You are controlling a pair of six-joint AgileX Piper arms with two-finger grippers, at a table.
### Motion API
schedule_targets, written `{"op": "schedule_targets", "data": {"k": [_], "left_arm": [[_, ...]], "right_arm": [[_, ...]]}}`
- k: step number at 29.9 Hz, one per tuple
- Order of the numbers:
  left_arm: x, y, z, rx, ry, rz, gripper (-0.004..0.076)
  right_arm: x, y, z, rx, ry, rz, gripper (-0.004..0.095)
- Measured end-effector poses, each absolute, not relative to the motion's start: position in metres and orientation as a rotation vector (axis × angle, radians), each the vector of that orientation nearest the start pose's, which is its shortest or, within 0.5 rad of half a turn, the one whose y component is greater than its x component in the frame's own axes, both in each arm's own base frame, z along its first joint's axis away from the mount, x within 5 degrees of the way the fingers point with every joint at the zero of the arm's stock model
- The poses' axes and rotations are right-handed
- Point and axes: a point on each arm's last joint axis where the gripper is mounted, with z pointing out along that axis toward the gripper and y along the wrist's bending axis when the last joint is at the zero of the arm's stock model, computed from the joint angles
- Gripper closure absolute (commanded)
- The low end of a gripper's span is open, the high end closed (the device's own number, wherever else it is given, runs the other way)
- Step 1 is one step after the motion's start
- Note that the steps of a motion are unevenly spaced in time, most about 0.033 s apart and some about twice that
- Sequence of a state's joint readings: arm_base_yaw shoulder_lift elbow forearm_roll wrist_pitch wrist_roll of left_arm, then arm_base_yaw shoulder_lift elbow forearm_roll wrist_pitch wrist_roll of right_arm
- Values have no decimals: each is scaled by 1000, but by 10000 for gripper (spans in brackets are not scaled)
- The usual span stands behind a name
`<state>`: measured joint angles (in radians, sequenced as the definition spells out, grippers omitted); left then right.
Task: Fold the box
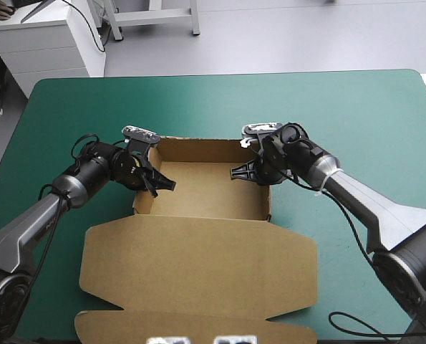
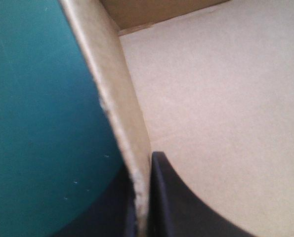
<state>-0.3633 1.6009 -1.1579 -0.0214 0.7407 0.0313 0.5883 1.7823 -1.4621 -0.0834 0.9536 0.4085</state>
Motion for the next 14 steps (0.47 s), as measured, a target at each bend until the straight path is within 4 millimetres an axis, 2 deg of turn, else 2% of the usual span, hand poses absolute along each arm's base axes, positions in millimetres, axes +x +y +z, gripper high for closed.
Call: {"op": "schedule_targets", "data": {"k": [3,5,7,9,11,14], "left_arm": [[309,-120,256,515,2625,-126,689],[309,-121,256,530,2622,-124,625],[309,-122,254,556,2622,-115,542],[308,-122,251,578,2640,-105,432],[305,-122,246,595,2680,-106,322],[304,-123,248,611,2679,-103,225]], "right_arm": [[319,205,270,-302,2760,145,709],[317,205,267,-325,2783,121,578],[315,206,264,-351,2806,101,495],[316,209,265,-360,2805,102,451],[318,211,271,-358,2792,113,447],[322,213,283,-355,2764,123,448]]}}
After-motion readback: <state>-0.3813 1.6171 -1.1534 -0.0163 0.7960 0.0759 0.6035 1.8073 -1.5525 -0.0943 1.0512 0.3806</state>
